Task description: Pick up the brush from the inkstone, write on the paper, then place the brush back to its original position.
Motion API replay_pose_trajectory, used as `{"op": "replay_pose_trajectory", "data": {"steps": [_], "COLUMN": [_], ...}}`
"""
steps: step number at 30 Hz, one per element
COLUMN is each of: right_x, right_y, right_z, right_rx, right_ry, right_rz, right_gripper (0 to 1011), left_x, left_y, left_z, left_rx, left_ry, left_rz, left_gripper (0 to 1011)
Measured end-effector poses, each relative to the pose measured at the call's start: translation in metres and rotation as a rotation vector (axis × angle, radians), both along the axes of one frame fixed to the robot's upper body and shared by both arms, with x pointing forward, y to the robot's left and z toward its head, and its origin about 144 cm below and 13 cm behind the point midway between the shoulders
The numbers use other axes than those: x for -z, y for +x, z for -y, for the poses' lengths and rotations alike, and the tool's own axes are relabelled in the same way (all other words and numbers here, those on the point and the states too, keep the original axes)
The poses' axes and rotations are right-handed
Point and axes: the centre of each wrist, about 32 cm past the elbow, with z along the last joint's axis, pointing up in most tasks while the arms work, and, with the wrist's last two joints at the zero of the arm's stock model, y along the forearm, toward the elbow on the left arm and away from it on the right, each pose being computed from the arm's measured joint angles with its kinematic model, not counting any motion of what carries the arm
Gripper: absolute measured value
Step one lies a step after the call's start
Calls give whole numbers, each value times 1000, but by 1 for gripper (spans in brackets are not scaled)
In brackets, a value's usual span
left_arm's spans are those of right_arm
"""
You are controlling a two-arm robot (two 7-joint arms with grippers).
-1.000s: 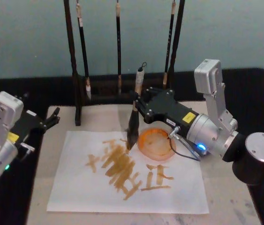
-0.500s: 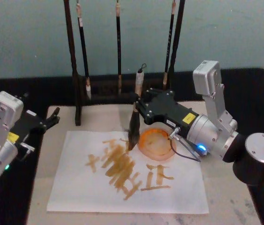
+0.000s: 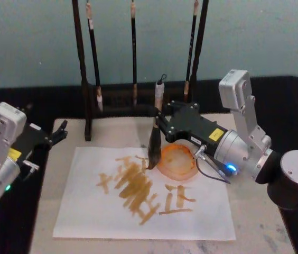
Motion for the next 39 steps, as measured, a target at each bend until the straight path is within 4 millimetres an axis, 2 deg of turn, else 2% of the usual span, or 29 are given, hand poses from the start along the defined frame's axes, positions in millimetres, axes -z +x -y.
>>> {"op": "replay_pose_trajectory", "data": {"steps": [21,30,39], "right_x": [-8,-15,-15], "right_y": [0,0,-2], "right_z": [3,16,43], "right_rx": [15,83,200], "right_ry": [87,267,571], "right_rz": [9,-46,-221], "right_gripper": [173,173,173], "left_x": [0,0,0], "left_y": [0,0,0], "left_z": [0,0,0], "left_rx": [0,0,0], "left_ry": [0,0,0], "left_rz": [0,0,0], "left_gripper": [1009,1010,1010]}}
